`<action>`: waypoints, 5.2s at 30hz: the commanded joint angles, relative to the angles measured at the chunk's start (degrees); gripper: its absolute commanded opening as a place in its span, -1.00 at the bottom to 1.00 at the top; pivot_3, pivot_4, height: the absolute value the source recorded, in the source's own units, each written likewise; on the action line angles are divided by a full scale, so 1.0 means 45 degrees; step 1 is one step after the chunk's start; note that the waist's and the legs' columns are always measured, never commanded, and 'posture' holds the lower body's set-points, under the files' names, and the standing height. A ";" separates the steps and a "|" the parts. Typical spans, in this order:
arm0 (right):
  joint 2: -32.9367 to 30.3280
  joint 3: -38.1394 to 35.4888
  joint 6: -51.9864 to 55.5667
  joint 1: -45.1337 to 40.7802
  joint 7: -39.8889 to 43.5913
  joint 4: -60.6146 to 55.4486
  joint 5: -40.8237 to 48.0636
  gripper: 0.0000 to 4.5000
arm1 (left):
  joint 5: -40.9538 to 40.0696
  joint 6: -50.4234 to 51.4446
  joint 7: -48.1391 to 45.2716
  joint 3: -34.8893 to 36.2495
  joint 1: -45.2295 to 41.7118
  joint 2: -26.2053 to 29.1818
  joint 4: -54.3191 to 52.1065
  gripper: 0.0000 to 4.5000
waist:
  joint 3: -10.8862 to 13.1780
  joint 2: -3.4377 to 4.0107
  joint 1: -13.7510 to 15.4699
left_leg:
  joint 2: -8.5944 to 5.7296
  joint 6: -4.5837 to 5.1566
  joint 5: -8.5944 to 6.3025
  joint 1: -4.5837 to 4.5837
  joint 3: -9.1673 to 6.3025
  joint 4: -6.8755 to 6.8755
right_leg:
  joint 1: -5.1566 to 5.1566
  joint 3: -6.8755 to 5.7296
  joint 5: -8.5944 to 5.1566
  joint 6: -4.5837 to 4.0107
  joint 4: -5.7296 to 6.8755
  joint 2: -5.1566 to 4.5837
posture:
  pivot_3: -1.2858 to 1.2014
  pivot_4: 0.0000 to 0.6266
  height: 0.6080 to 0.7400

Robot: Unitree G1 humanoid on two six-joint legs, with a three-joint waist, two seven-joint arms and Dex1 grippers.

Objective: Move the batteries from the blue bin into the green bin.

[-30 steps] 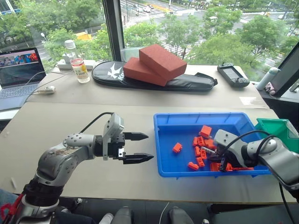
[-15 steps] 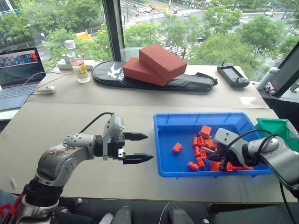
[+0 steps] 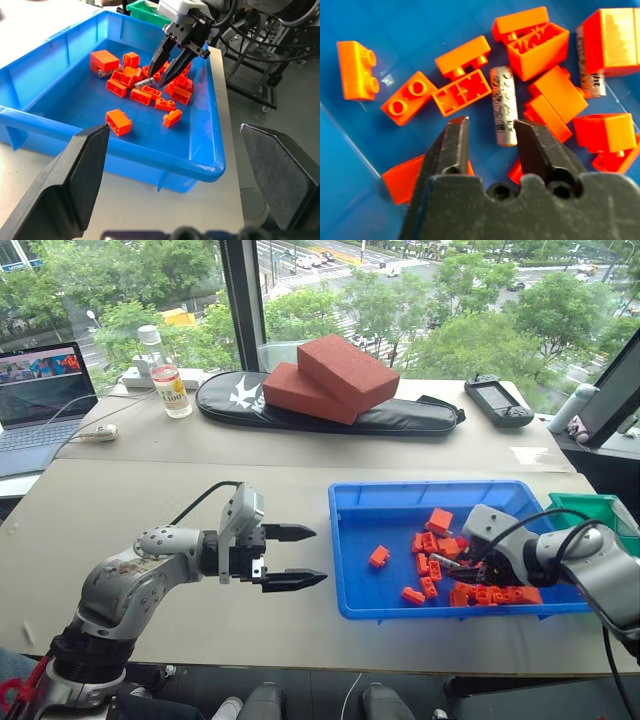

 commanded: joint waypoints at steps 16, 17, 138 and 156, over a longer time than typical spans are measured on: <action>0.0613 0.0459 -0.0261 -0.0136 -0.0032 0.0571 -0.0488 -0.34 | -0.0206 -0.0020 0.0250 0.0195 0.0109 0.0086 -0.0510 1.00 | 0.0000 0.0000 0.0003 | 0.0000 0.0000 0.0000 0.0001 -0.0003 0.0000 | 0.0003 -0.0001 0.0000 0.0000 0.0001 0.0000 | 0.03 -0.52 1.00; 0.0618 0.0449 -0.0255 -0.0135 -0.0019 0.0554 -0.0490 -0.50 | -0.0204 -0.0021 0.0253 0.0191 0.0107 0.0087 -0.0509 1.00 | 0.0000 0.0000 0.0006 | -0.0001 0.0000 0.0000 0.0001 -0.0002 0.0000 | 0.0003 -0.0001 0.0000 0.0000 0.0001 -0.0001 | 0.03 -0.52 1.00; 0.4526 -0.2041 0.4460 -0.2095 -0.4381 -0.4305 0.4700 0.74 | -0.0035 0.0007 0.0232 -0.0118 -0.0110 -0.0097 -0.0382 1.00 | 0.0008 0.0024 -0.0240 | -0.0006 0.0001 0.0000 -0.0017 -0.0018 -0.0013 | -0.0010 -0.0002 0.0001 -0.0001 0.0002 -0.0003 | 0.03 -0.52 1.00; 0.4416 -0.1541 0.2084 -0.2954 -0.6175 0.2125 0.1273 0.98 | 0.0000 0.0009 0.0296 -0.0109 -0.0079 -0.0137 -0.0395 1.00 | 0.0009 0.0023 -0.0331 | -0.0001 0.0000 0.0000 -0.0014 -0.0008 -0.0016 | -0.0020 0.0004 0.0002 -0.0003 0.0006 0.0004 | 0.03 -0.52 1.00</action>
